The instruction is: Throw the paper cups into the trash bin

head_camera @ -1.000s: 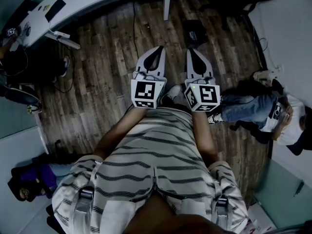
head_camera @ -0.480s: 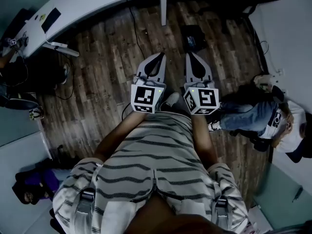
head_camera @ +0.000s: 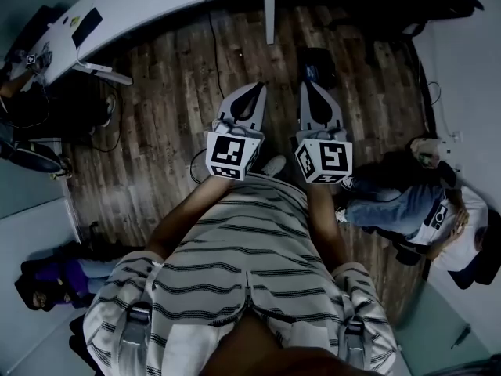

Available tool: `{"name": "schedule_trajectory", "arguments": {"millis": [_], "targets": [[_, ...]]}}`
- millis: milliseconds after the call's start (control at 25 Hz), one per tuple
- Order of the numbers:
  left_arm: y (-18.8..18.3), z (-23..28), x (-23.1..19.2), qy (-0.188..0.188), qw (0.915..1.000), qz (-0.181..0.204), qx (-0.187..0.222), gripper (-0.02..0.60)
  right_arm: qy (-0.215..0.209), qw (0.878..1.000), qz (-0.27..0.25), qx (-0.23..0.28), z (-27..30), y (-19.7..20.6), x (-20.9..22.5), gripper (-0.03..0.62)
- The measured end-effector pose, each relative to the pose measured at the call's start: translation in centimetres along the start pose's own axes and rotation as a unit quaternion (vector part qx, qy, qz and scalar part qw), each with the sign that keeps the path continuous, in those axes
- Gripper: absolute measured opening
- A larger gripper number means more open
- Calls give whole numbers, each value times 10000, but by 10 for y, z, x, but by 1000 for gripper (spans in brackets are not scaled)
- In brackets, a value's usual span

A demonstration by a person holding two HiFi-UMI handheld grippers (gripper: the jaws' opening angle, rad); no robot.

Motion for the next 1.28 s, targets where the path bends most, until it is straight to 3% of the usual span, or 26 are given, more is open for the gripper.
{"name": "schedule_trajectory", "arguments": {"millis": [200,640,960,1280], "targets": [[-5,23,7,-105,9999,100,73,23,94,9998,-147,85,3,-6,21,11],[-4,77,0,-285,9995,-127,89,23,-111,9992,-377,7,41,-12,53,11],[-10,149,-29,-309,9991,-228,168,24,-238,9991,-358,-38,110,-15,90,11],[-26,237,-89,-259,9992,-272,162,24,-329,9987,-369,-104,208,-22,122,11]]}}
Point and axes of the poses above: the fingertips, and each gripper's own axes: z forward along the fingers, x to its right, y out of its underside, the point moved 4 cm from there along -z, backward along the fingers, and after that the axes turned 13 degrees about -y, right-handed, at the moved point
